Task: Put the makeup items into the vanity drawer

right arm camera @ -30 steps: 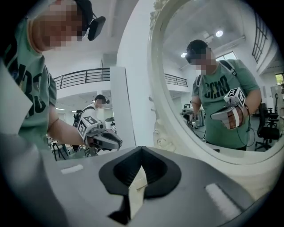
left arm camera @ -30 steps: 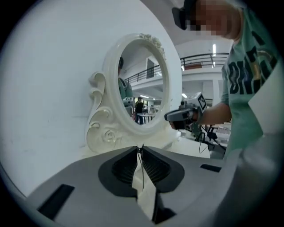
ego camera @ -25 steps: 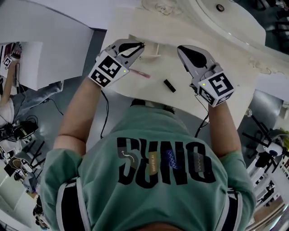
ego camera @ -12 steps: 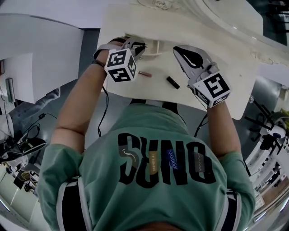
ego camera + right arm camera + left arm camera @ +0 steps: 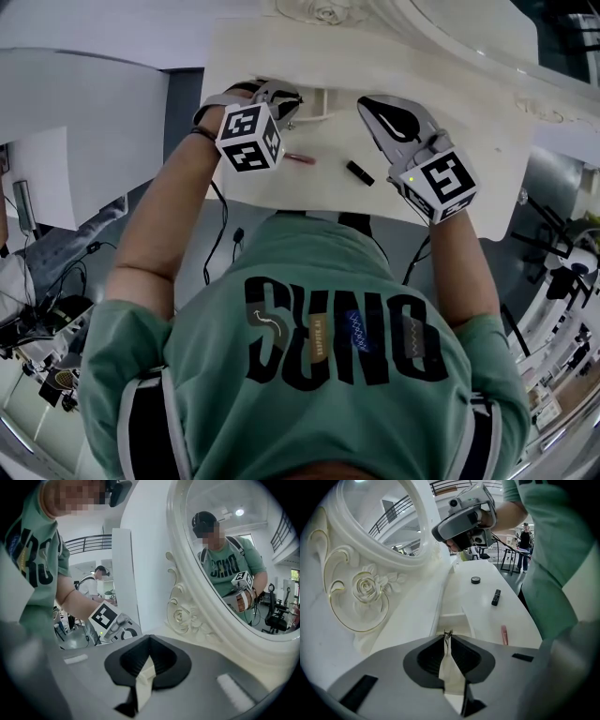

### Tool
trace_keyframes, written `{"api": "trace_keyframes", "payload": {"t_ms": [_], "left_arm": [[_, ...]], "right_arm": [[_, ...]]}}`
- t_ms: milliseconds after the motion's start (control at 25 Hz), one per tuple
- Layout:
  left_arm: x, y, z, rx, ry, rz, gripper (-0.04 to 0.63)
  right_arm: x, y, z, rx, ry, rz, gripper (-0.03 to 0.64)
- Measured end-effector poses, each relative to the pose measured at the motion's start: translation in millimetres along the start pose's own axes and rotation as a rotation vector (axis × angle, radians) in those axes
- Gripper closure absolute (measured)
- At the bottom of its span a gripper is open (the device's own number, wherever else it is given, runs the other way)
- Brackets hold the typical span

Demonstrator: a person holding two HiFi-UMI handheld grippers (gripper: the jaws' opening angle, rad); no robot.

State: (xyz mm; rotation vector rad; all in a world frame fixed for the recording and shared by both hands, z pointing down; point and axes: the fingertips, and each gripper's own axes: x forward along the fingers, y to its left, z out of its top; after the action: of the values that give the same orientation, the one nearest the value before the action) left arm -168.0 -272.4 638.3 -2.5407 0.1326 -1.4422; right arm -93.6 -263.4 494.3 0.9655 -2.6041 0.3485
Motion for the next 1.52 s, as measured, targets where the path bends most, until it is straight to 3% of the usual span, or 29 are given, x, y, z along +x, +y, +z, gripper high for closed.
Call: {"api": "trace_keyframes", "payload": {"t_ms": [480,1040,1240,1520], "left_arm": [[-7.7,-3.4,5.0,-0.010,-0.021,-0.027,0.529],[-33.3,-6.3,23.6,-0.020,-0.059,0.036,0.528],[-69.3,-9.7,55.0,-0.094,-0.149,0.093,0.529],[-123.6,-19.4,141.7,-0.237,-0.365,0.205,0.554]], "right_arm": [[-1.2,-0.1,3.0,-0.007,0.006,-0.002,0.607],[-18.8,10.7,14.0,-0.017,-0.018,-0.001,0.607],[-51.5,13.5,25.3,-0.007,-0.056,-0.004,0.607],[-132.6,-8.7,38.4,-0.005,-0.153,-0.038,0.607]]}}
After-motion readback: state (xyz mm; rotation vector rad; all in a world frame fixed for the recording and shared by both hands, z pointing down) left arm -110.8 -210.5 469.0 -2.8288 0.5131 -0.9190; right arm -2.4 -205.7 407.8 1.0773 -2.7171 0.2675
